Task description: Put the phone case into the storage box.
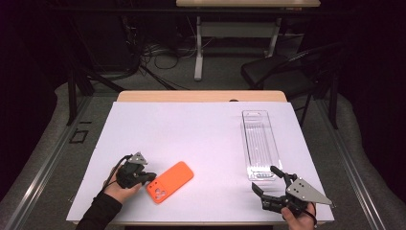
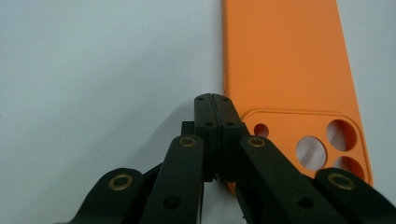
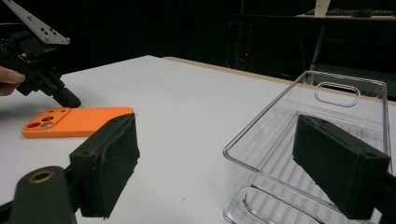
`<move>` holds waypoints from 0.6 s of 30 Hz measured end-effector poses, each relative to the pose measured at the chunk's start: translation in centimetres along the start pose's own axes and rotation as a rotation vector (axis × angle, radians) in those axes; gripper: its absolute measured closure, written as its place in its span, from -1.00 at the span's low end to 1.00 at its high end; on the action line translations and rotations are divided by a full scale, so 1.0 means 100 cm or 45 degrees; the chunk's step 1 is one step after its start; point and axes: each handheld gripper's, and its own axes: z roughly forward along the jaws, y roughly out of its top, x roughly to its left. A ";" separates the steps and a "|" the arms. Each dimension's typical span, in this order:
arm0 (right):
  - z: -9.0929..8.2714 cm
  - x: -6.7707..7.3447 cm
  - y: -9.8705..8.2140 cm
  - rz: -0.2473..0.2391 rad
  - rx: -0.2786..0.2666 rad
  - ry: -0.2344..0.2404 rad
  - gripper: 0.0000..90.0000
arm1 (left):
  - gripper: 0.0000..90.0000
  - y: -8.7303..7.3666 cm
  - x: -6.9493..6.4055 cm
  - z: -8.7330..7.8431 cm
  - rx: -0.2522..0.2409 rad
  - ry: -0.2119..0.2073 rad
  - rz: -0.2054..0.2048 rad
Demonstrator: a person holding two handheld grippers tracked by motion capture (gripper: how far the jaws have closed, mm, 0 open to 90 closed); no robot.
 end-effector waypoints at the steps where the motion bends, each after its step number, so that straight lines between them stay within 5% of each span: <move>1: 0.000 0.000 0.000 0.001 0.000 0.001 -0.69 | 1.00 0.000 -0.001 0.000 0.000 0.001 0.000; 12: 0.000 0.000 0.000 0.003 0.002 0.004 -0.69 | 0.98 -0.002 -0.004 -0.001 -0.005 0.010 -0.014; 17: 0.000 0.000 0.000 0.003 -0.001 0.003 -0.69 | 0.80 -0.001 -0.003 -0.005 -0.024 0.033 -0.031; 18: 0.000 0.000 0.000 0.003 0.000 0.003 -0.69 | 0.65 0.000 -0.003 -0.006 -0.037 0.038 -0.041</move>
